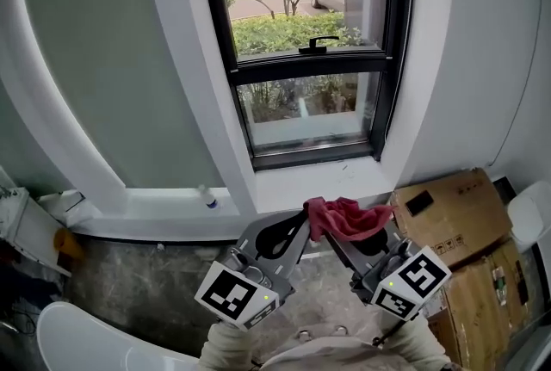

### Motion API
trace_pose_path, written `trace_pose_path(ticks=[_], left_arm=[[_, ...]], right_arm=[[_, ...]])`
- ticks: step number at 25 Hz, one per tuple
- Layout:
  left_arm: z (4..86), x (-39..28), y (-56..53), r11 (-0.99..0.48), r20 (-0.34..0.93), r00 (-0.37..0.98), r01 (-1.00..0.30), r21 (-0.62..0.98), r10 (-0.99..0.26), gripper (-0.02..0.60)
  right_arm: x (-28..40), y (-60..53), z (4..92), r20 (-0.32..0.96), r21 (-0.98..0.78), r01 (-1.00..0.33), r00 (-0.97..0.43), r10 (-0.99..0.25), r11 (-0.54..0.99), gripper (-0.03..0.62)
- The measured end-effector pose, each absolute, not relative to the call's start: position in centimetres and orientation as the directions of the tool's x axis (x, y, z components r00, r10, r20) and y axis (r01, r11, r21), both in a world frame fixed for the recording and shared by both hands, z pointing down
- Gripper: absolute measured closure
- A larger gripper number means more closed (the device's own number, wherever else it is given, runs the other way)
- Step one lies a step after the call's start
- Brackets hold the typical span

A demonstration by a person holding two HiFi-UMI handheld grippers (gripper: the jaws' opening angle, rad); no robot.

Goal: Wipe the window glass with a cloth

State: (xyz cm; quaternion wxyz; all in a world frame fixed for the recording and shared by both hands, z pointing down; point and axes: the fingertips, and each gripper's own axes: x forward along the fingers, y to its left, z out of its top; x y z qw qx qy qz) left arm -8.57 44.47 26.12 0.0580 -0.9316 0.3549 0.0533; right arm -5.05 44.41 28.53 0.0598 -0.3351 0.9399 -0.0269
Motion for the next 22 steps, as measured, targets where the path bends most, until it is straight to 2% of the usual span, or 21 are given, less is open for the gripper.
trace_pose_path(ticks=[10, 22], left_arm=[[25.9, -9.0, 41.0, -0.780, -0.129, 0.782, -0.621, -0.074, -0.610, 0.580], [26.0, -2.7, 28.4, -0.755, -0.146, 0.752, -0.654, -0.041, -0.643, 0.580]], right_arm=[[-5.3, 41.2, 28.5, -0.065, -0.072, -0.686, -0.721, -0.690, 0.724, 0.477], [2.0, 28.7, 29.7, -0.074, -0.113, -0.700, -0.702, -0.708, 0.705, 0.477]])
